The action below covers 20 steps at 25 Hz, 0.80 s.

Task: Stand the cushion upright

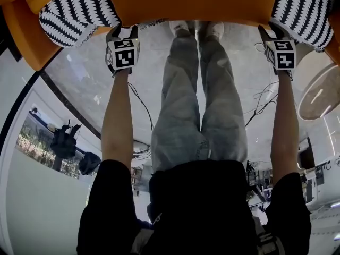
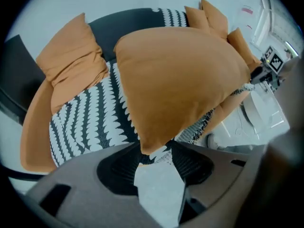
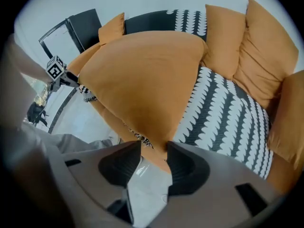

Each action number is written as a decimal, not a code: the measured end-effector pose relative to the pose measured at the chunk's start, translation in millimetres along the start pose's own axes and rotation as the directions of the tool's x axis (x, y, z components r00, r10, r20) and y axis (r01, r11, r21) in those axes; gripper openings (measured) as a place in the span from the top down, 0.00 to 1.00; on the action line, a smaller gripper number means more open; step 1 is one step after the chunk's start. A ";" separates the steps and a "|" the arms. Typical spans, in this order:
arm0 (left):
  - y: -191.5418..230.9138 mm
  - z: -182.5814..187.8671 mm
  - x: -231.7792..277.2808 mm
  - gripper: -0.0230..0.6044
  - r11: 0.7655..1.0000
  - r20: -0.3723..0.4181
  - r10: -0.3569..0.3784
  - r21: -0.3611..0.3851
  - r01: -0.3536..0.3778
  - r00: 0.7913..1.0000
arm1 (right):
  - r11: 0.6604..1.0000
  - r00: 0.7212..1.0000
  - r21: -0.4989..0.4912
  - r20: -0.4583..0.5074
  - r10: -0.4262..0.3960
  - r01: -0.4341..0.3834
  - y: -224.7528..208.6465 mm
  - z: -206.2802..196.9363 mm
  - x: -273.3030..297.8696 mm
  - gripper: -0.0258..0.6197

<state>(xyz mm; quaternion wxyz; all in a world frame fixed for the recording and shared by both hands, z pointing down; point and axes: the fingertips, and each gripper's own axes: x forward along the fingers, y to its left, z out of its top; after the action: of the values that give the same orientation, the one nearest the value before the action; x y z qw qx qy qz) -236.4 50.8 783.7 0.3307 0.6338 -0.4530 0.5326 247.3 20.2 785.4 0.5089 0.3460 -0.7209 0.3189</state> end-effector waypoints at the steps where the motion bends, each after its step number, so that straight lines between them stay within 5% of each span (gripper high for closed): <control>1: 3.5 -0.1 1.6 0.66 1.000 -0.002 -0.002 -0.030 0.002 1.000 | 1.000 1.000 0.000 -0.005 0.003 -0.003 2.2 0.4 1.5 0.72; 9: -0.1 4.8 19.3 0.66 0.995 -0.017 -0.047 -0.092 0.046 0.999 | 0.996 1.000 0.086 -0.004 0.020 -0.020 -2.1 3.7 16.7 0.73; 12: 3.5 9.7 13.5 0.87 0.994 -0.009 -0.047 -0.102 0.046 0.999 | 0.980 0.998 0.188 0.031 0.052 -0.057 1.7 11.0 13.9 0.89; 20: 1.4 27.6 -19.3 0.90 0.992 0.030 -0.088 -0.092 0.091 0.996 | 0.970 0.997 0.237 0.065 0.032 -0.047 4.2 21.1 -13.7 0.92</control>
<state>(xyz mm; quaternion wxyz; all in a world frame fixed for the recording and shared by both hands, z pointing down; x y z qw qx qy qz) -227.8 29.7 758.9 0.3776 0.6442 -0.4527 0.4874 236.3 7.8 766.1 0.4351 0.3997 -0.6993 0.4023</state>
